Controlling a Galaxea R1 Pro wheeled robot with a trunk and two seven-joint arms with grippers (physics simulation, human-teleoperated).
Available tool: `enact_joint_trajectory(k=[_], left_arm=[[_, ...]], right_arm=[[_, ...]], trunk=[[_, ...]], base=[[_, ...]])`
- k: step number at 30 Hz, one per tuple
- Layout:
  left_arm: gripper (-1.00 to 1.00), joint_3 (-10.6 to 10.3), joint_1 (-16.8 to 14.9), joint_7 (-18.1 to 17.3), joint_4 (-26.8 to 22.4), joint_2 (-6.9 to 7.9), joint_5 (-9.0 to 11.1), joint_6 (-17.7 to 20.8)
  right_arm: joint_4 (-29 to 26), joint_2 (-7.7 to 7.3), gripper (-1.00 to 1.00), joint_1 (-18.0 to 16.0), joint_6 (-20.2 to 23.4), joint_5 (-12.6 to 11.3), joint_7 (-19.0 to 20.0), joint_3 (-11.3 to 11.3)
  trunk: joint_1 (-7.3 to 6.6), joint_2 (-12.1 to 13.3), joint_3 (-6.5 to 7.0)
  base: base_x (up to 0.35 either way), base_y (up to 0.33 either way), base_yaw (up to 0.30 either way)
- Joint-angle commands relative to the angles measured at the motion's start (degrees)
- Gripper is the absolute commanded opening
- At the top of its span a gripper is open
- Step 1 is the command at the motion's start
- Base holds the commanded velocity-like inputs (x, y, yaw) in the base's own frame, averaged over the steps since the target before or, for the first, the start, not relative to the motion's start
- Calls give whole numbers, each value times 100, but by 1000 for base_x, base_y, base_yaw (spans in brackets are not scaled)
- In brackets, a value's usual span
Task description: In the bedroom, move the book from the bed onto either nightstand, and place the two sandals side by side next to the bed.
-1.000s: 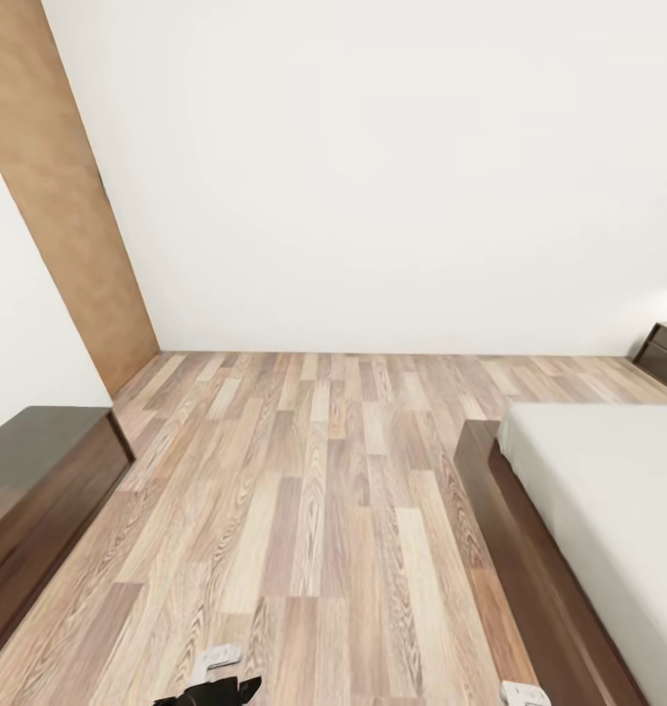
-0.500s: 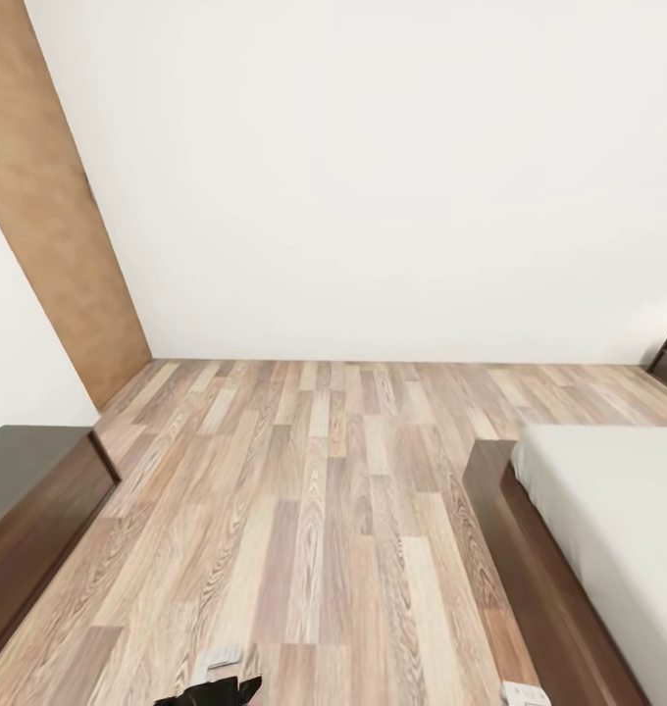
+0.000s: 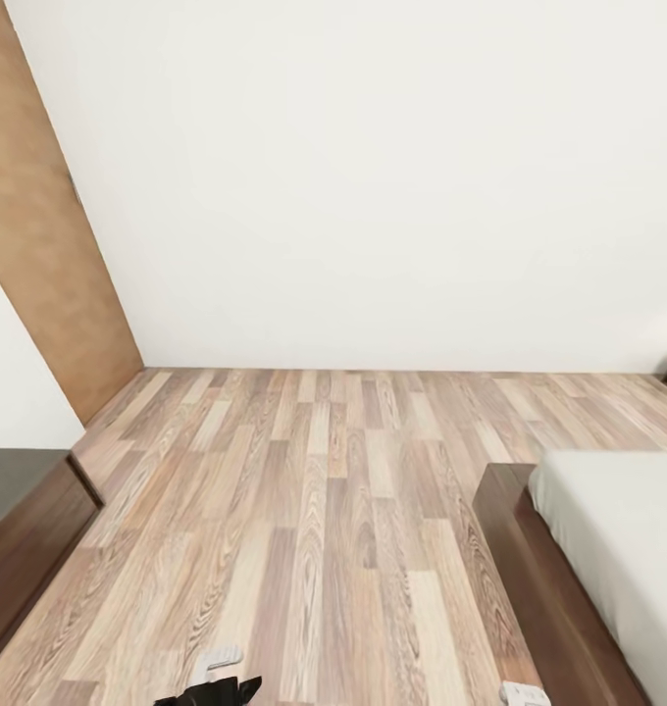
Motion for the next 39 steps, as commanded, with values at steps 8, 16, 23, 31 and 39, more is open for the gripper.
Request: enact_joint_trajectory(k=[8,16,23,31,39], left_arm=[[100,44,-3,-14,4,1,-60,-24],[100,44,-3,-14,4,1,-60,-23],[100,44,-3,-14,4,1,-60,-19],[100,44,-3,-14,4,1,-60,-18],[100,50,-3,-14,-4,19,-60,-18]], right_arm=[[-10,0,100,-2,23,58,25,-49],[-9,0,100,-3,23,58,25,-49],[-10,0,100,-3,23,65,25,-49],[-10,0,100,-3,23,59,25,-49],[-18,-4,100,-1,23,53,25,-49]], trunk=[[3,-2,-5],[3,-2,-5],[3,-2,-5],[3,-2,-5],[3,-2,-5]], base=[[328,0,0],[328,0,0],[328,0,0],[328,0,0],[328,0,0]])
